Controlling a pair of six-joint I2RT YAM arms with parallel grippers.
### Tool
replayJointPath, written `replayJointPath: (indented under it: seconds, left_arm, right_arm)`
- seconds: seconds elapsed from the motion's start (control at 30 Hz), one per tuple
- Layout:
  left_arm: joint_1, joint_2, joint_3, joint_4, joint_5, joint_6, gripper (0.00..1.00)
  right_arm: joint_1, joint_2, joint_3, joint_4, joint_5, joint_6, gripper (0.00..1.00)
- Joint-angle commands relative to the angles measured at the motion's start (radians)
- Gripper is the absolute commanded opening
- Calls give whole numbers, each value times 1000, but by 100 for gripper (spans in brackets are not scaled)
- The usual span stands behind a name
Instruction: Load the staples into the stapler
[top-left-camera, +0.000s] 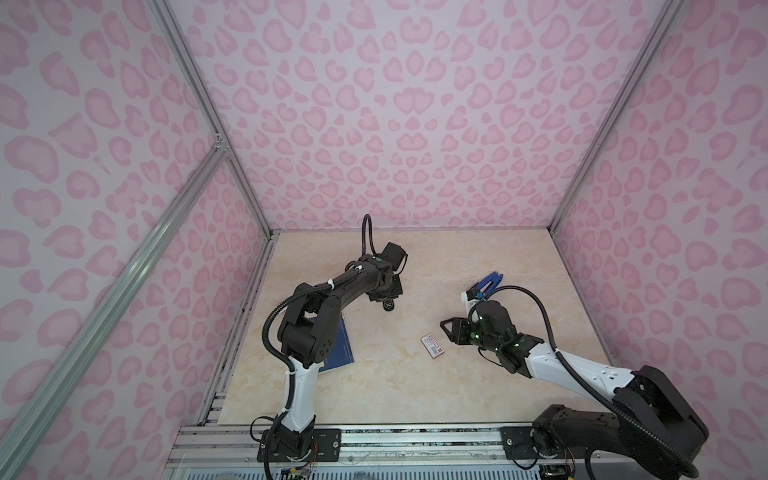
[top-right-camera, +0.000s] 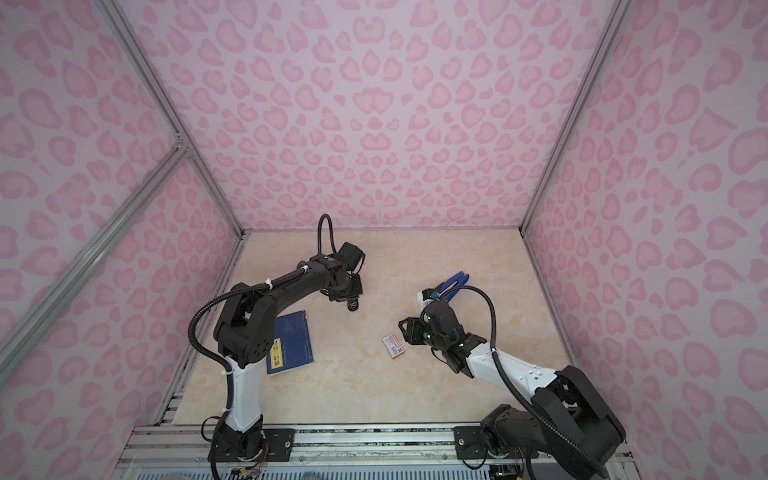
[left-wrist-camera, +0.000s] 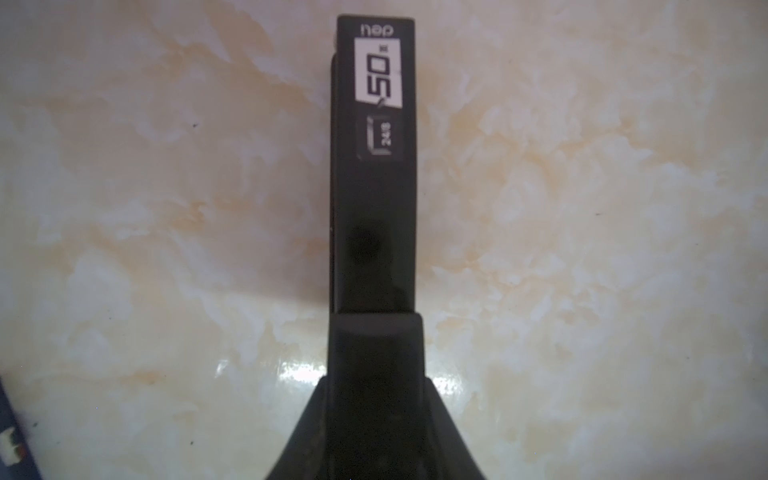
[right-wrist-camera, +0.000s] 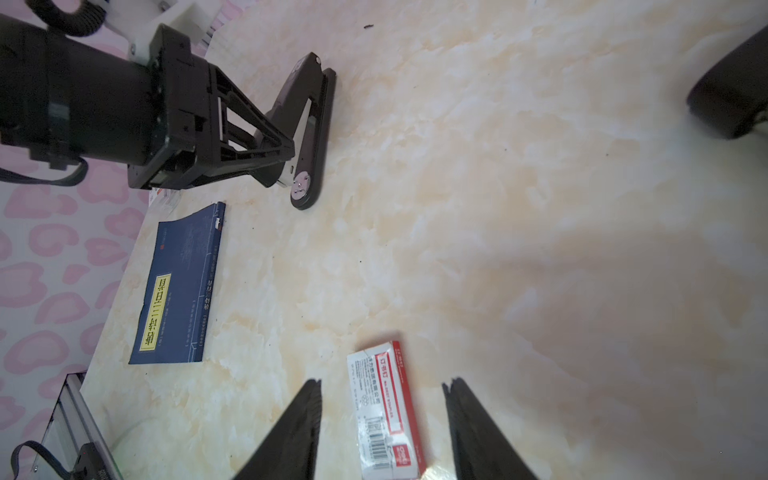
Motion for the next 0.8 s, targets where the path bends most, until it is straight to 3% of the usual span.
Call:
replayJointPath:
  seconds: [0.0, 0.4, 0.77]
  left_arm:
    - [-6, -35, 0, -7, 40, 2, 4]
    - [-21, -99, 15, 20, 202, -49, 3]
    - [-41, -124, 14, 38, 241, -82, 3]
  right_arm:
    - [2, 45, 19, 77, -38, 28, 48]
    - [-34, 289, 127, 305, -189, 108, 41]
    - [-66, 451, 182, 535, -318, 229, 44]
